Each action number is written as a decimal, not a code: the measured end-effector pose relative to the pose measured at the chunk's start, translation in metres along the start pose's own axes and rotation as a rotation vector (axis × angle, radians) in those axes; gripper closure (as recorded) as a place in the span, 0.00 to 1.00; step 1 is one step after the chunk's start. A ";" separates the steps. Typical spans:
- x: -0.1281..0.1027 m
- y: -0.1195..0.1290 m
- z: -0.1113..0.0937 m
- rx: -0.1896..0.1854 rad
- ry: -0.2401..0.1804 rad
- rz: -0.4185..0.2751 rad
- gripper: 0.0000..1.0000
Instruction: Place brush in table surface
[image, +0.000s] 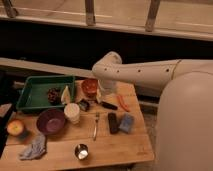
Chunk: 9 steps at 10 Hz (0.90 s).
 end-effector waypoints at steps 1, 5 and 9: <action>-0.005 0.002 0.005 -0.009 -0.004 -0.013 0.31; -0.017 0.016 0.018 -0.043 -0.041 -0.099 0.31; -0.017 0.016 0.018 -0.042 -0.041 -0.097 0.31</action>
